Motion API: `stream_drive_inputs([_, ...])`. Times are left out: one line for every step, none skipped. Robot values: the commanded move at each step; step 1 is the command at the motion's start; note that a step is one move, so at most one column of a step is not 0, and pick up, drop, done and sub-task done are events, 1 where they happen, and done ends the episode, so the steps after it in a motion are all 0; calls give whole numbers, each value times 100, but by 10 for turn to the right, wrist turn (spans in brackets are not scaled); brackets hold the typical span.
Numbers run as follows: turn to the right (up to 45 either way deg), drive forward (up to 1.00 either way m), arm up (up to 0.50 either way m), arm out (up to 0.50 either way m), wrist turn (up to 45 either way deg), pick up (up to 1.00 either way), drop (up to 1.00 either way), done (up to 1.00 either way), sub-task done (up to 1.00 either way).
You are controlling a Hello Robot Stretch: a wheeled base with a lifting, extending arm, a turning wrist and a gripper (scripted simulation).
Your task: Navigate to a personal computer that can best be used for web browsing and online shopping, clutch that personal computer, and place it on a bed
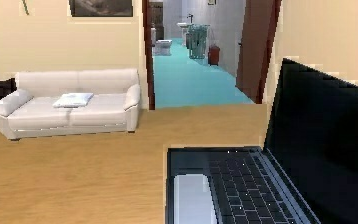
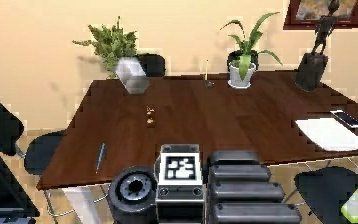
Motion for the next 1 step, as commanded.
stream_drive_inputs([0,100,0,0,0,0,0,0,0])
